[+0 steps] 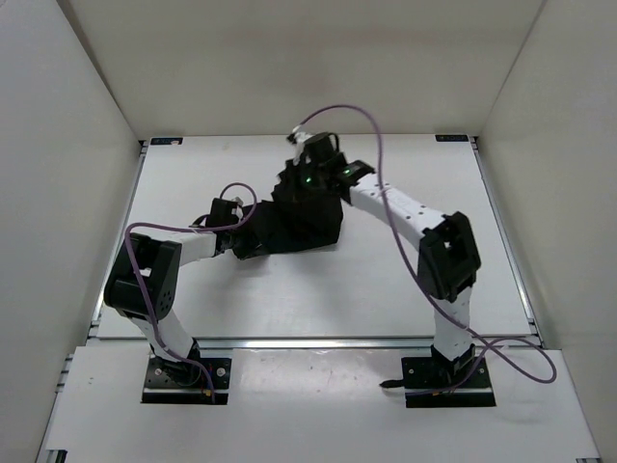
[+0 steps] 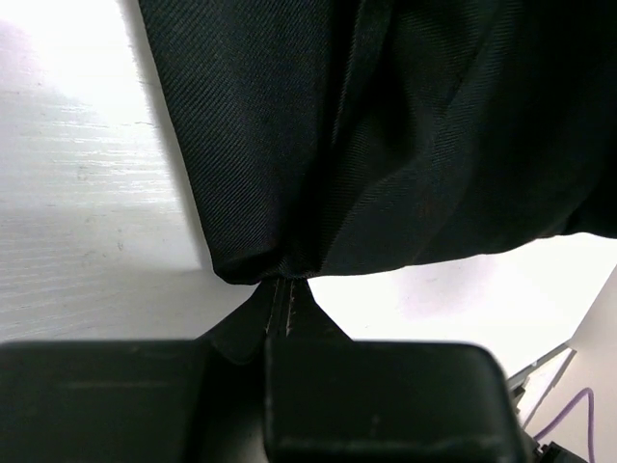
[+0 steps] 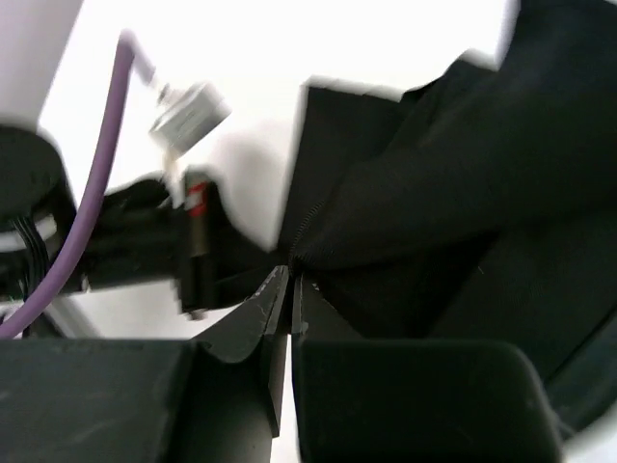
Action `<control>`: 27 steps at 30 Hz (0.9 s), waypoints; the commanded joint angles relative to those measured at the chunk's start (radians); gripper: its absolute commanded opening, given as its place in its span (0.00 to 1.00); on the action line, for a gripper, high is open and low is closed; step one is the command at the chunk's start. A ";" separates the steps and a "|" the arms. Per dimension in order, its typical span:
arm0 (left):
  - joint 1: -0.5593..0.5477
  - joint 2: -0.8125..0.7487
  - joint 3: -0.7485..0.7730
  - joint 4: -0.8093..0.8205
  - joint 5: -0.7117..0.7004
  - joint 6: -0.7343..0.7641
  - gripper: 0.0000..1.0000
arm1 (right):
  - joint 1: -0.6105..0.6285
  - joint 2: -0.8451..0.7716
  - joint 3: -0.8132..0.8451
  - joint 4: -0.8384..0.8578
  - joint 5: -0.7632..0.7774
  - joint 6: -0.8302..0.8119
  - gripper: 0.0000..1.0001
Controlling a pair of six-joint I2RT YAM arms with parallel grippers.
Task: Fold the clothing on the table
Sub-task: Fold the skirt
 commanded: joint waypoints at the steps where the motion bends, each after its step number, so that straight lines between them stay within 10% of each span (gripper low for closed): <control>1: 0.016 -0.010 0.019 0.006 0.039 0.014 0.00 | 0.076 0.070 0.031 -0.028 -0.023 -0.006 0.00; 16: 0.066 -0.081 -0.081 -0.059 0.134 0.098 0.00 | 0.190 0.376 0.204 -0.110 -0.083 -0.055 0.00; 19: 0.068 -0.102 -0.107 -0.045 0.144 0.082 0.00 | 0.191 0.386 0.273 -0.179 -0.106 -0.092 0.25; 27: 0.128 -0.202 -0.266 0.211 0.329 -0.127 0.18 | 0.149 0.189 0.340 -0.248 -0.030 -0.079 0.37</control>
